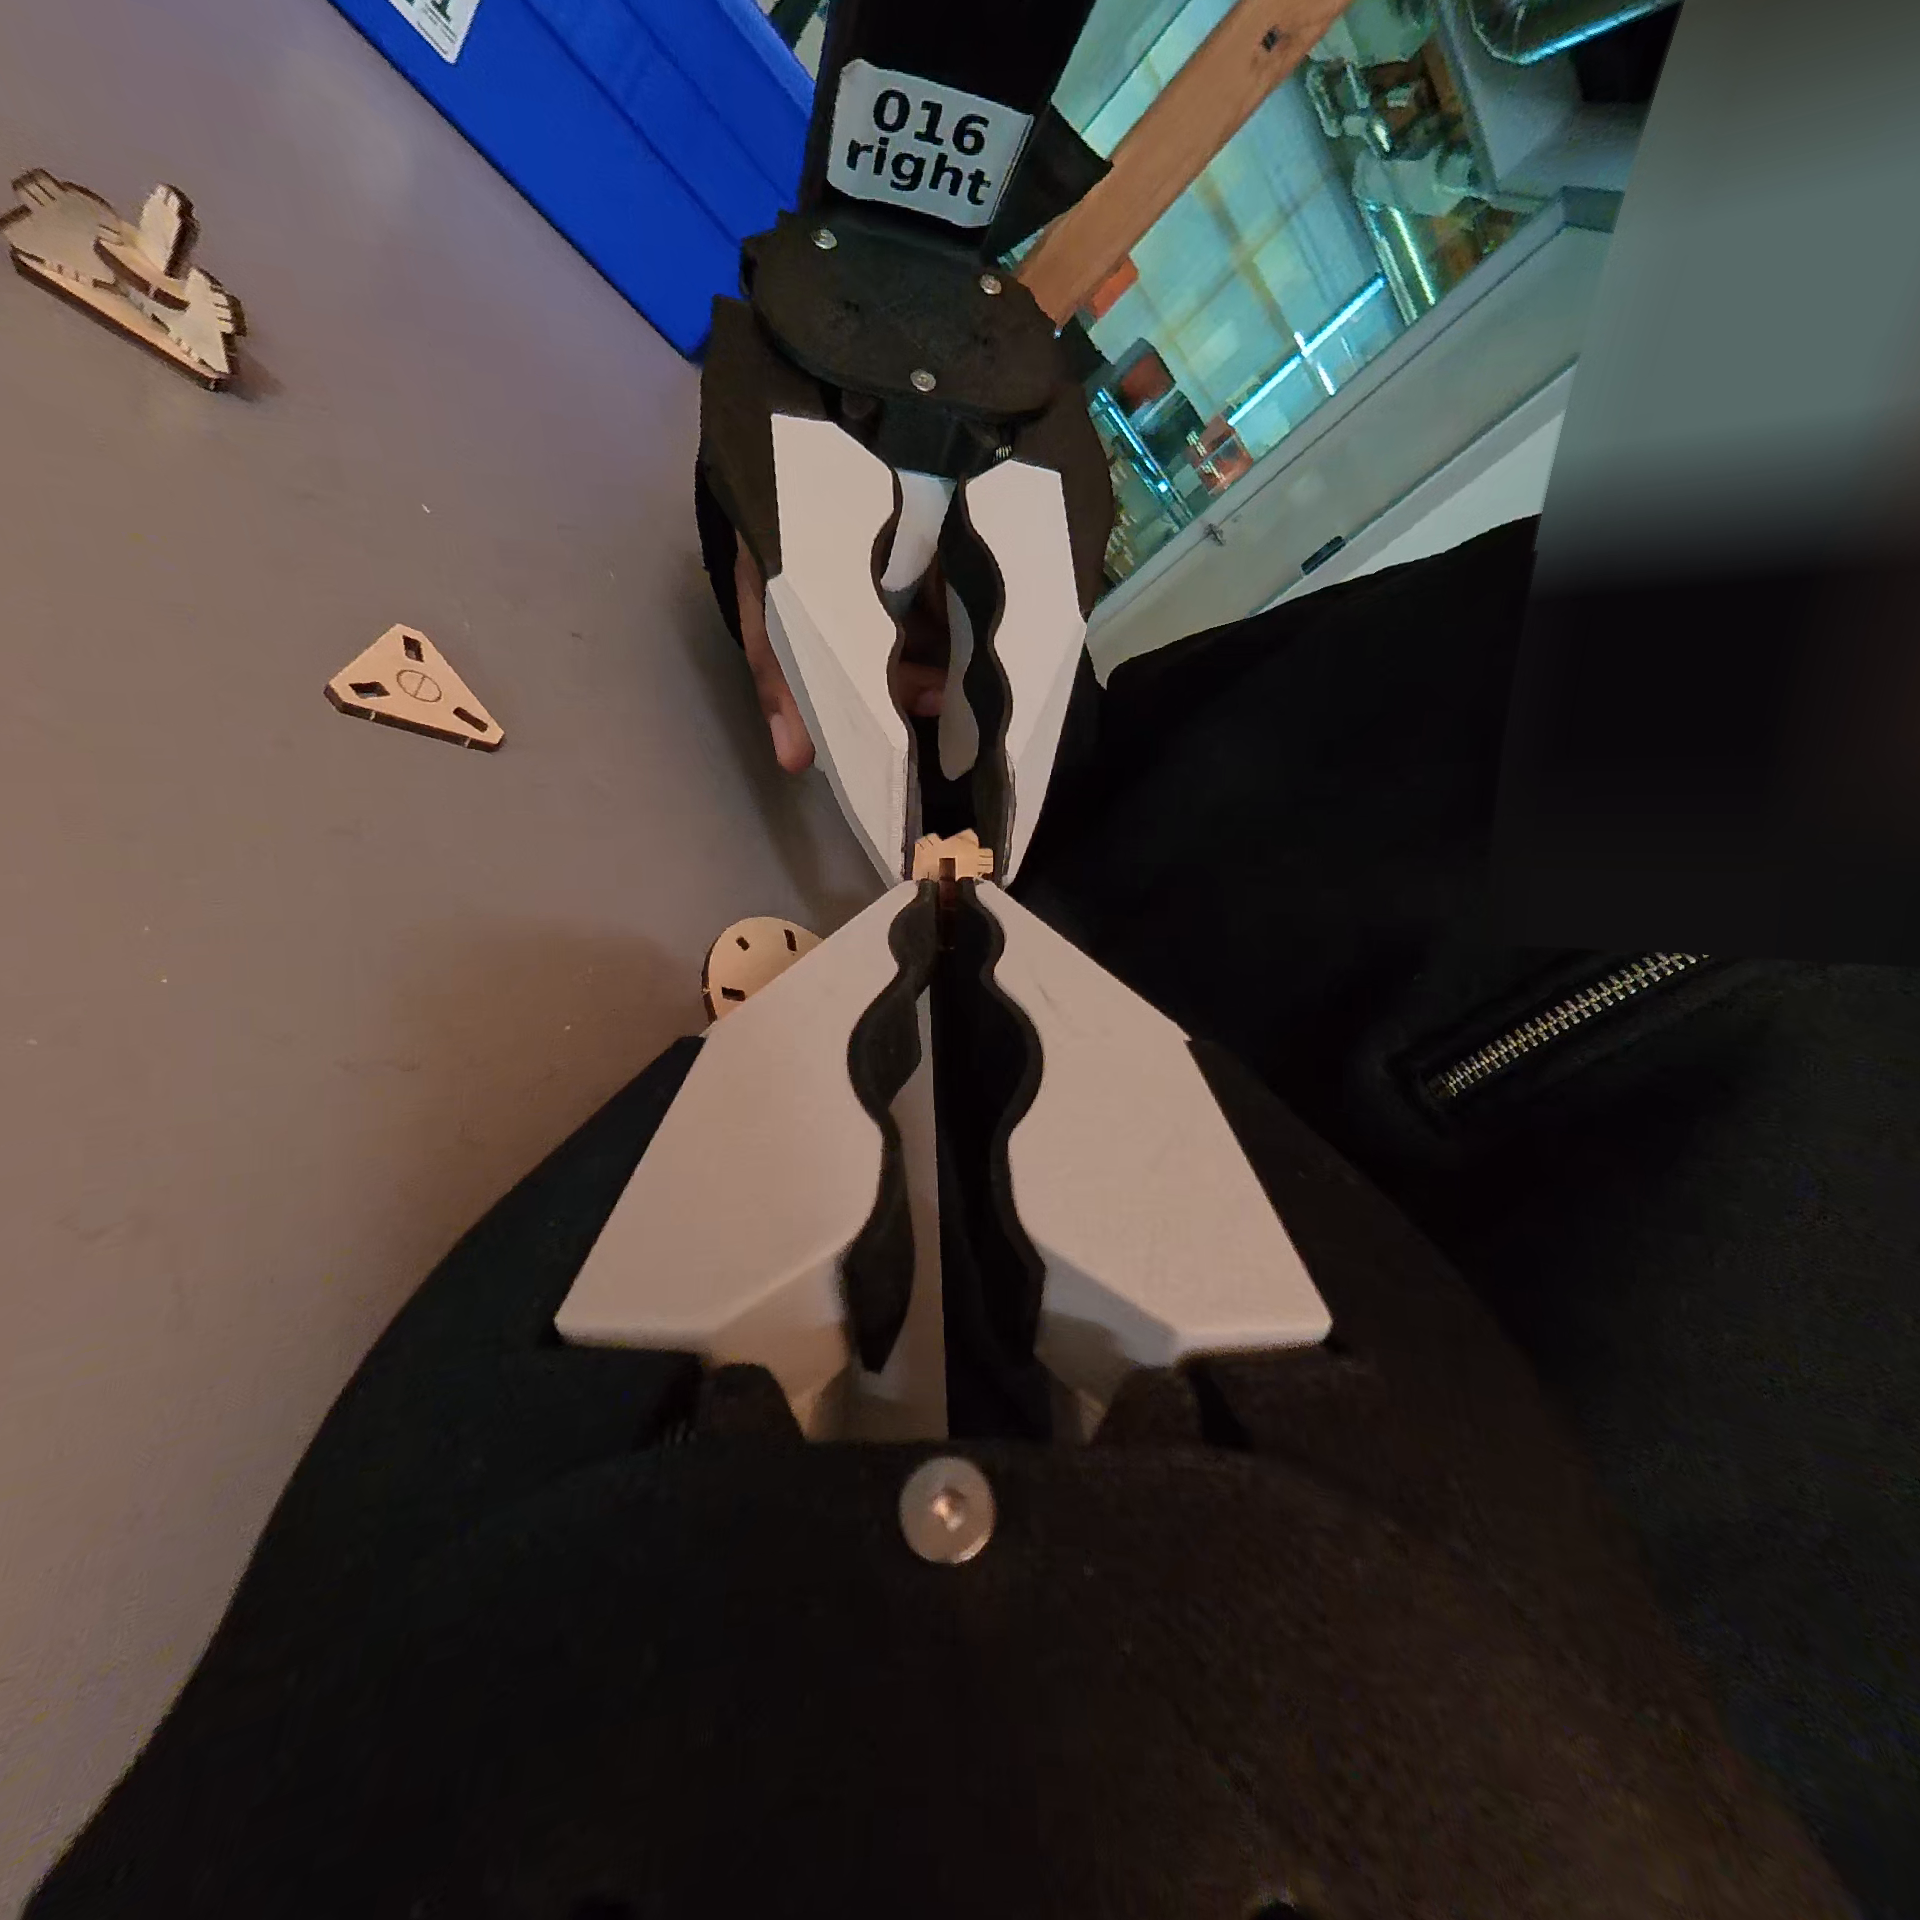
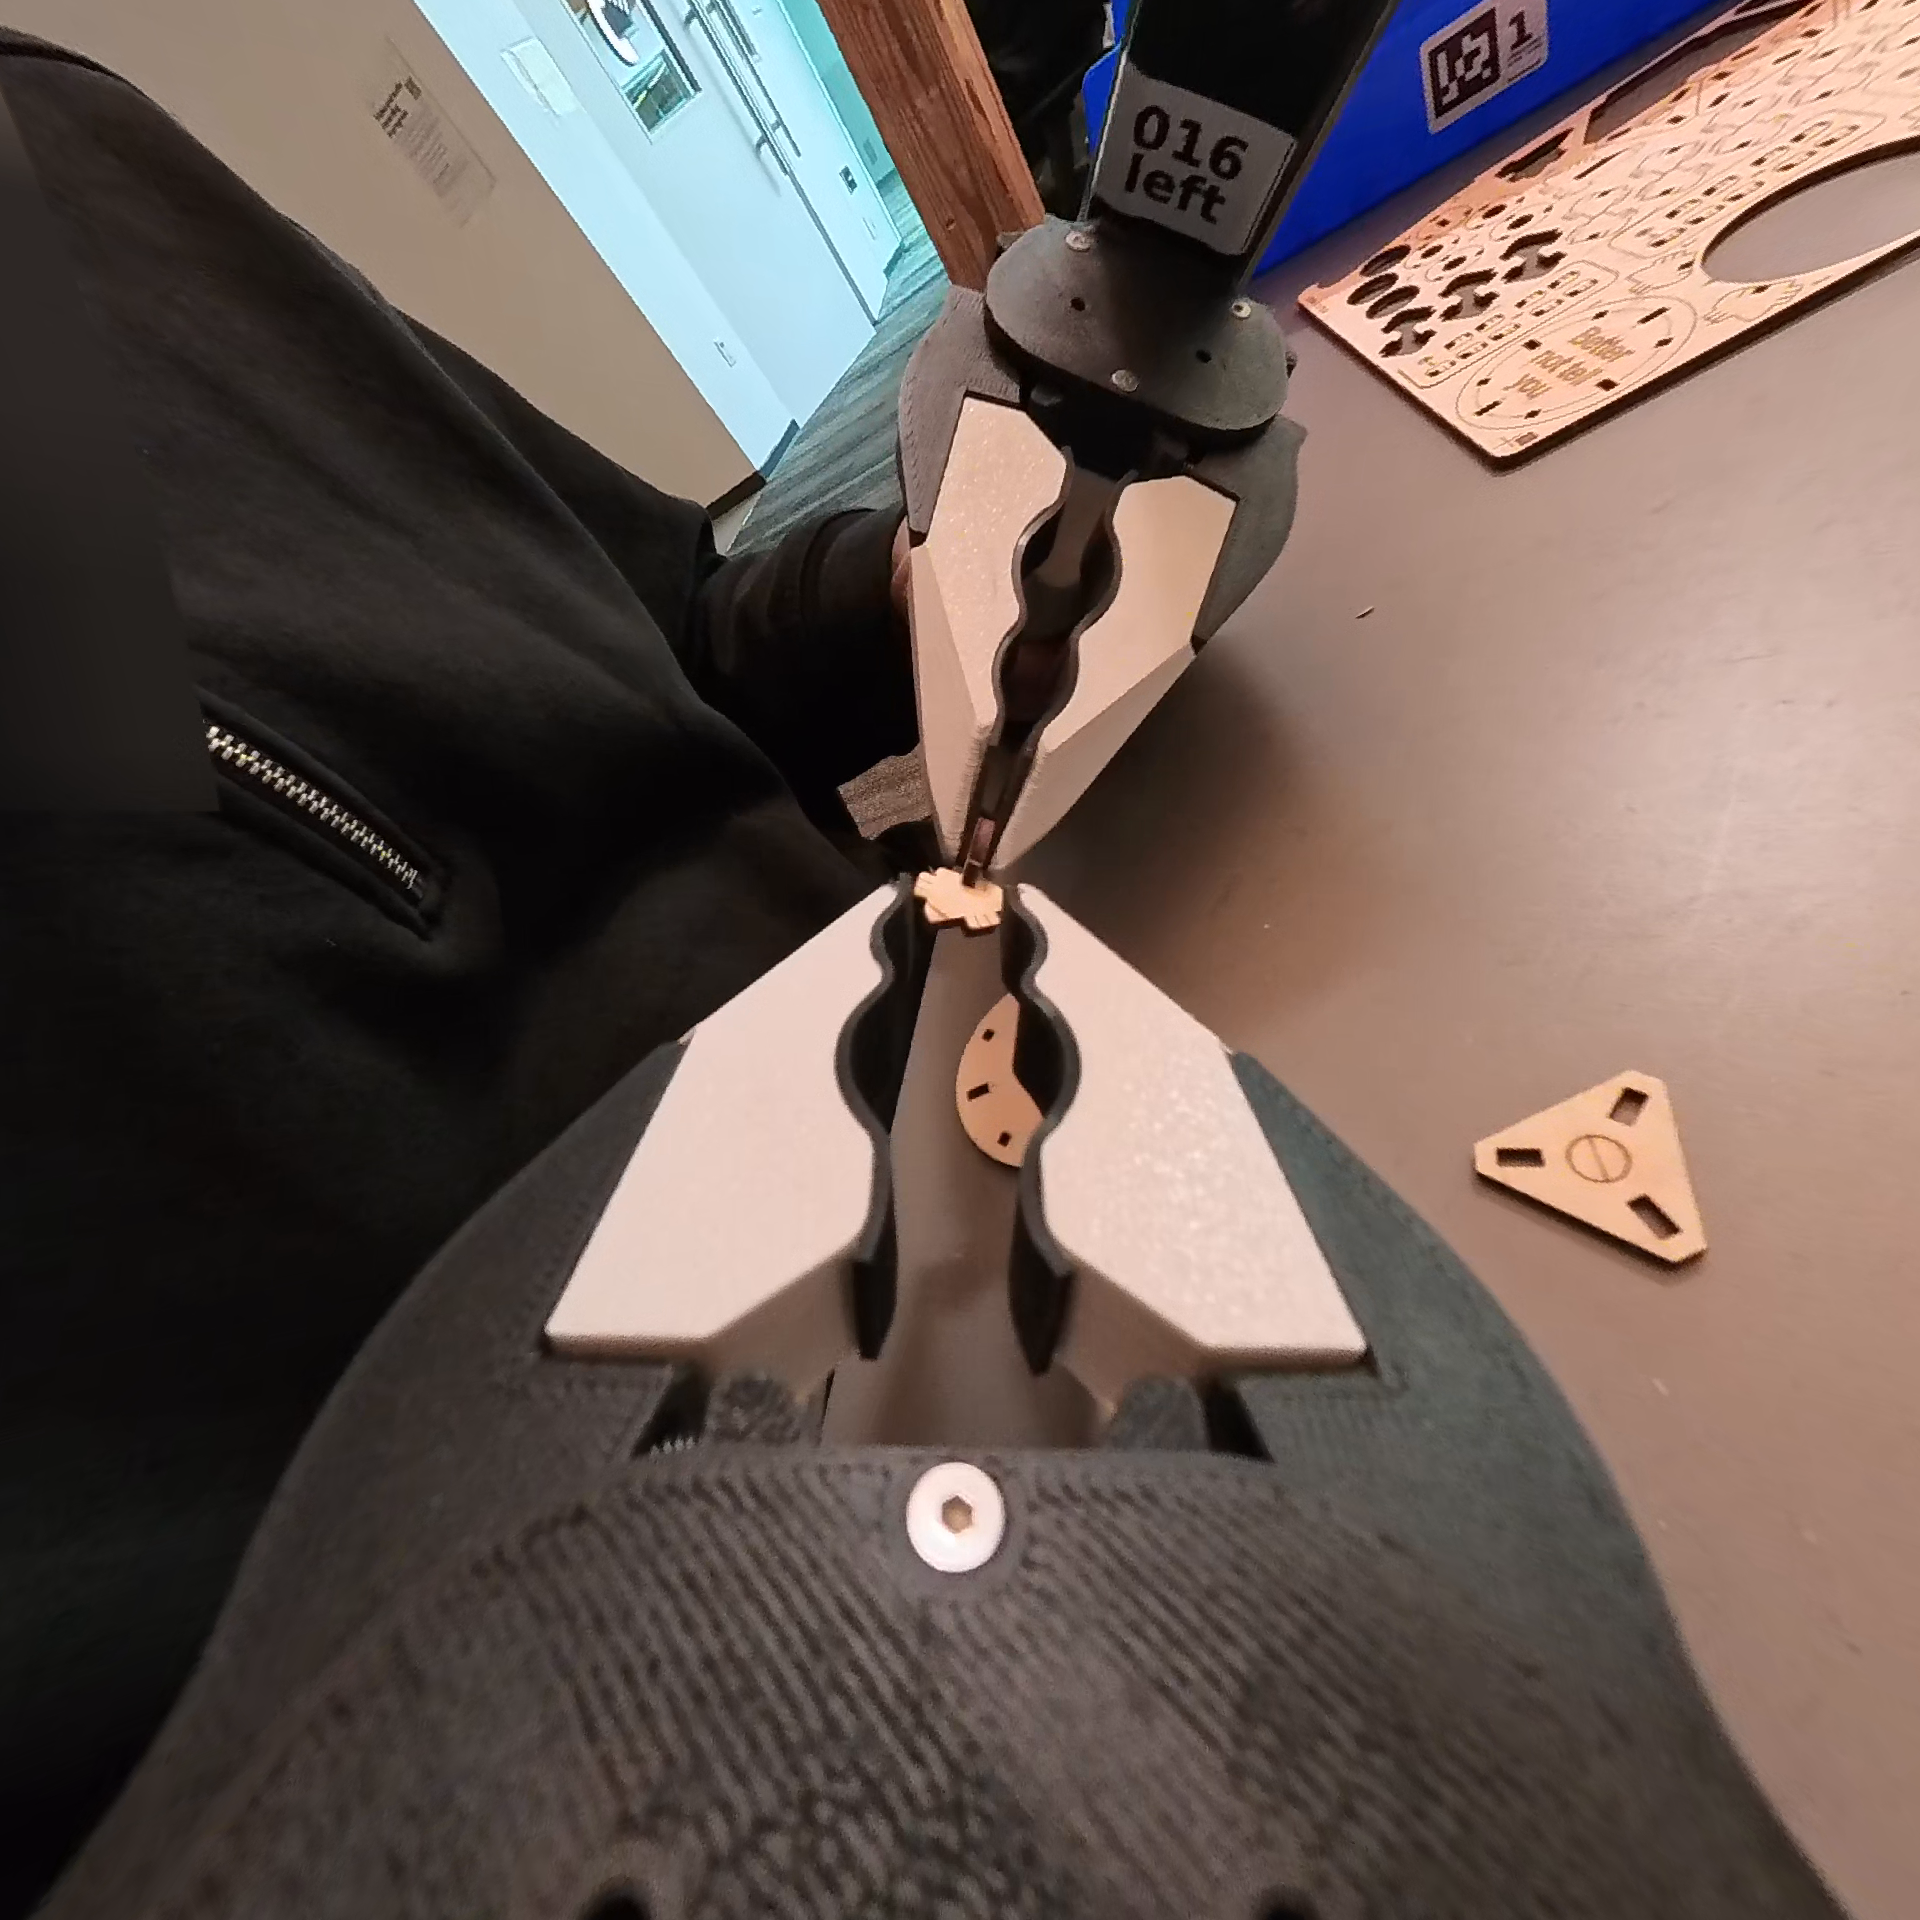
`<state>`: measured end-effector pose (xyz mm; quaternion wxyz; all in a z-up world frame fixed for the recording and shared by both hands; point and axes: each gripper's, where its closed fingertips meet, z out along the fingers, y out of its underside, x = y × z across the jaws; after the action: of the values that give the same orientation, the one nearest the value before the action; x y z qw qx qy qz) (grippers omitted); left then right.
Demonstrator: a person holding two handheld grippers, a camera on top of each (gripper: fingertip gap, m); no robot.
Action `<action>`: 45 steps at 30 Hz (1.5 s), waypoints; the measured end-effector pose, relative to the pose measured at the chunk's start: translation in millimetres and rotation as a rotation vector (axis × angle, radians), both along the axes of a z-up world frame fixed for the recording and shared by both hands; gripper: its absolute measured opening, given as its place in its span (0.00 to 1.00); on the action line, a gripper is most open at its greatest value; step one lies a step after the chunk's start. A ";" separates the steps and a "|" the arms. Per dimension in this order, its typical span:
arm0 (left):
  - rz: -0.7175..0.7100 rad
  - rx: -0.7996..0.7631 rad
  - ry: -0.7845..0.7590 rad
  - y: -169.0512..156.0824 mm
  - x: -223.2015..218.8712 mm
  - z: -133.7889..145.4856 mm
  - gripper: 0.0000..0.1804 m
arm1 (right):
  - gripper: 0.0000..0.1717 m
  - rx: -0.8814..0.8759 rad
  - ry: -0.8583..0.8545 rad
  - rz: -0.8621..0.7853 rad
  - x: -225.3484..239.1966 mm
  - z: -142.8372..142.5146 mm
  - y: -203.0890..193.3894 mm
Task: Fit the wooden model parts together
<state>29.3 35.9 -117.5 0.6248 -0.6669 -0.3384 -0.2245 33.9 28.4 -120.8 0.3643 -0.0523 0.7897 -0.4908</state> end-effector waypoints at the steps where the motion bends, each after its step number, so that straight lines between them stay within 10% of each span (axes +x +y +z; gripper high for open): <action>1: 0.002 -0.001 0.003 0.0 0.0 0.2 0.00 | 0.08 -0.001 0.002 -0.001 -0.1 0.1 0.0; 36: 0.129 0.041 0.051 -7.0 -14.6 9.1 0.00 | 0.08 -0.044 -0.010 -0.098 -11.8 7.1 -7.3; 39: 0.125 0.069 0.038 -8.4 -15.0 11.2 0.21 | 0.09 -0.063 0.014 -0.126 -14.9 8.9 -8.5; 45: 0.150 0.107 0.027 -12.7 -18.8 14.5 0.25 | 0.08 -0.202 0.190 -0.183 -21.2 20.3 -10.5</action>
<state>10.5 23.2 -102.9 0.6791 -0.6083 -0.3665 -0.1858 12.8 18.0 -100.6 0.2348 -0.0627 0.7688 -0.5915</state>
